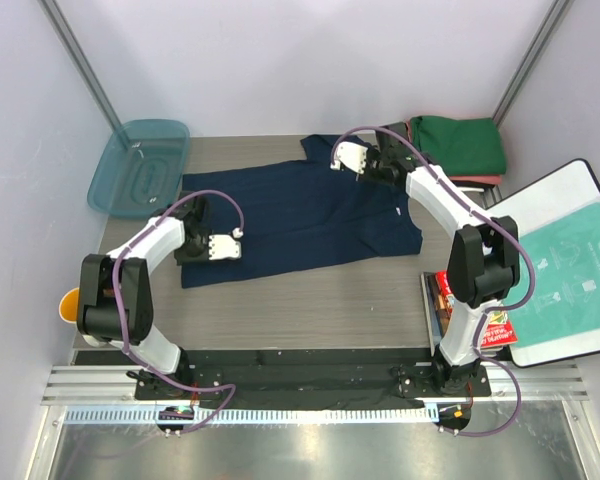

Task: Fold and stack the t-shirts
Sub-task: Fold the tshirt

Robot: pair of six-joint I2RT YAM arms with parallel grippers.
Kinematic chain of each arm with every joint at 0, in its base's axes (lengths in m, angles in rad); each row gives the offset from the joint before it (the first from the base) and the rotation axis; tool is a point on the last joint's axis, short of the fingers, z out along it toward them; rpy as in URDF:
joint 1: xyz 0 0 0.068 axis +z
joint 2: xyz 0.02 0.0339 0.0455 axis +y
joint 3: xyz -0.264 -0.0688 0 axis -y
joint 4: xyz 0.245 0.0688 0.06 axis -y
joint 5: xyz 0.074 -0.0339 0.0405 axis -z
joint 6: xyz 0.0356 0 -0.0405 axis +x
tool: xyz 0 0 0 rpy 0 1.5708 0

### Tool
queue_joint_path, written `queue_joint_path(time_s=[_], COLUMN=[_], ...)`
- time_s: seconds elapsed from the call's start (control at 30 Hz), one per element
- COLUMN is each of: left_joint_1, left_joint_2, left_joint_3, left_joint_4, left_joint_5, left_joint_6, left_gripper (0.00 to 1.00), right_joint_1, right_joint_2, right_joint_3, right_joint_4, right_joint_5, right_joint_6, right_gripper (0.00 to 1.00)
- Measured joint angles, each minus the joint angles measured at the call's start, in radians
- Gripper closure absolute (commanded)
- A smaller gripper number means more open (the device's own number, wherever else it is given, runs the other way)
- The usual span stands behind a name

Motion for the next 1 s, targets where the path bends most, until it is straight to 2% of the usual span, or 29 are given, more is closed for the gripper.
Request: queue_joint_path(time_s=[0.17,0.2,0.23,0.27,0.3,0.33,0.37,0.4,0.5,0.57,0.6,0.77,0.83,0.93,0.97,1.0], left_joint_1=[0.009,0.011,0.013,0.015,0.017,0.018,0.020,0.022,0.032,0.044,0.051,0.096,0.106,0.108,0.108,0.108], left_joint_2=[0.007,0.009,0.011,0.013,0.015,0.020,0.025,0.032,0.053,0.059,0.059,0.048,0.011,-0.063,-0.097,-0.119], left_joint_3=[0.000,0.000,0.000,0.000,0.000,0.000,0.000,0.000,0.000,0.000,0.000,0.010,0.017,0.028,0.030,0.030], left_joint_4=[0.017,0.023,0.028,0.032,0.036,0.040,0.045,0.048,0.062,0.080,0.089,0.122,0.119,0.106,0.095,0.087], left_joint_5=[-0.005,-0.005,-0.007,-0.010,-0.011,-0.015,-0.020,-0.026,-0.048,-0.065,-0.073,-0.090,-0.084,-0.050,-0.031,-0.019], left_joint_6=[0.000,0.000,0.000,0.000,0.000,0.000,-0.002,-0.004,-0.025,-0.042,-0.048,-0.111,-0.132,-0.141,-0.140,-0.139], left_gripper=[1.00,1.00,1.00,0.94,0.84,0.69,0.38,0.31,0.20,0.04,0.00,0.00,0.00,0.00,0.00,0.00], right_joint_1=[0.002,0.003,0.003,0.006,0.007,0.008,0.010,0.012,0.014,0.014,0.014,0.015,0.014,0.014,0.014,0.014], right_joint_2=[0.007,0.007,0.007,0.008,0.011,0.014,0.018,0.023,0.029,0.029,0.029,0.008,-0.025,-0.101,-0.139,-0.159], right_joint_3=[-0.016,-0.020,-0.025,-0.026,-0.029,-0.031,-0.032,-0.036,-0.053,-0.071,-0.085,-0.166,-0.196,-0.217,-0.233,-0.244], right_joint_4=[0.031,0.038,0.047,0.053,0.062,0.074,0.084,0.099,0.133,0.154,0.168,0.198,0.169,0.087,0.058,0.040], right_joint_5=[0.022,0.026,0.031,0.035,0.042,0.052,0.061,0.073,0.108,0.130,0.144,0.195,0.198,0.176,0.161,0.151], right_joint_6=[0.010,0.011,0.013,0.014,0.014,0.014,0.019,0.016,0.023,0.027,0.030,0.045,0.060,0.088,0.100,0.105], right_gripper=[0.99,0.97,0.91,0.82,0.64,0.52,0.40,0.31,0.25,0.24,0.24,0.24,0.27,0.41,0.49,0.51])
